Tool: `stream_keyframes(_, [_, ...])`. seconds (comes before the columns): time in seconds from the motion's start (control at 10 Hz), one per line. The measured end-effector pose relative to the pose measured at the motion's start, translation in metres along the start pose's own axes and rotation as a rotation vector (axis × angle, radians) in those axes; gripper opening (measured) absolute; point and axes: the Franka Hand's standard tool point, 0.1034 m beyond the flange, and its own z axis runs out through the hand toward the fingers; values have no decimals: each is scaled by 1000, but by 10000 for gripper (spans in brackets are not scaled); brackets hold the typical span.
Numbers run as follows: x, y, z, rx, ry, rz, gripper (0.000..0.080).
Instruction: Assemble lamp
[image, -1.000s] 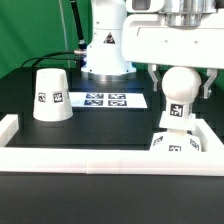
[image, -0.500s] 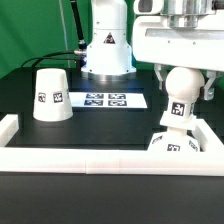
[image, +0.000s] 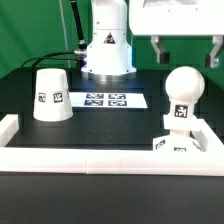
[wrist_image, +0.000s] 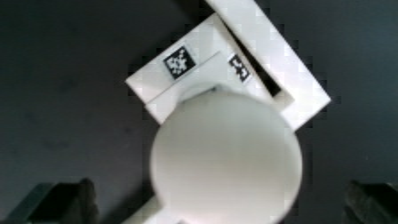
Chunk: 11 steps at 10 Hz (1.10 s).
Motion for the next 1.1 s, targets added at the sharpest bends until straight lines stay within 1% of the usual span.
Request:
stream_keyframes(0.2, [5, 9, -21, 14, 10, -7, 699])
stream_keyframes(0.3, [5, 19, -28, 20, 16, 0, 699])
stream_keyframes(0.4, [7, 32, -30, 27, 28, 8, 699])
stream_keyframes(0.5, [12, 46, -27, 30, 41, 11, 699])
stream_keyframes(0.6, [18, 61, -20, 30, 54, 0, 699])
stream_keyframes(0.7, [20, 70, -15, 21, 53, 8, 699])
stream_keyframes(0.8, [18, 65, -17, 25, 55, -1, 699])
stream_keyframes(1.1, [18, 65, -16, 25, 55, -4, 699])
